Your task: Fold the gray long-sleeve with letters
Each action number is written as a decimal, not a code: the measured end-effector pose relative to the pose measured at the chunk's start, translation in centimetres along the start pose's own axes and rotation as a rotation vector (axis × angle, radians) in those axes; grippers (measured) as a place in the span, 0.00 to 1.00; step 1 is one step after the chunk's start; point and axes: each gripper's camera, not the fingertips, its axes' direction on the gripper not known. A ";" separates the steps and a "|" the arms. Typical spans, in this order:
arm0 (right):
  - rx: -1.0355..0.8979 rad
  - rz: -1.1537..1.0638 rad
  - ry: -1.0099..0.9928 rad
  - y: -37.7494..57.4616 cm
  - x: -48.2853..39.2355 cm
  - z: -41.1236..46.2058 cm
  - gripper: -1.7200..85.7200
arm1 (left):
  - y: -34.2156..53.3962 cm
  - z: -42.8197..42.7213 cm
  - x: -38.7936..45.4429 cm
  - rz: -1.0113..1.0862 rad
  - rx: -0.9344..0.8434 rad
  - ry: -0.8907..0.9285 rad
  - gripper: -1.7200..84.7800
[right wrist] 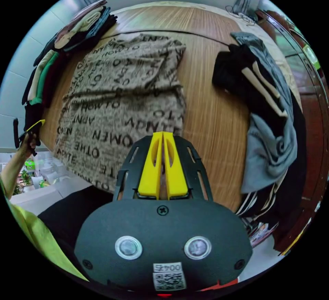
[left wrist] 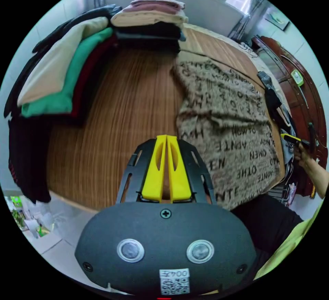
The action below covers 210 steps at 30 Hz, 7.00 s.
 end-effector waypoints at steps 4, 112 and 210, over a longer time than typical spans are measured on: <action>-0.108 0.069 -0.037 8.5 0.2 1.4 0.02 | 7.4 -2.1 0.4 -0.100 -0.060 0.022 0.02; -0.047 1.193 -1.112 -10.2 35.7 10.3 0.13 | -21.1 -2.3 -14.2 -1.169 -0.063 1.100 0.15; 0.149 -0.098 -0.325 21.8 11.7 8.3 0.05 | 21.7 13.2 9.1 0.322 0.200 0.128 0.02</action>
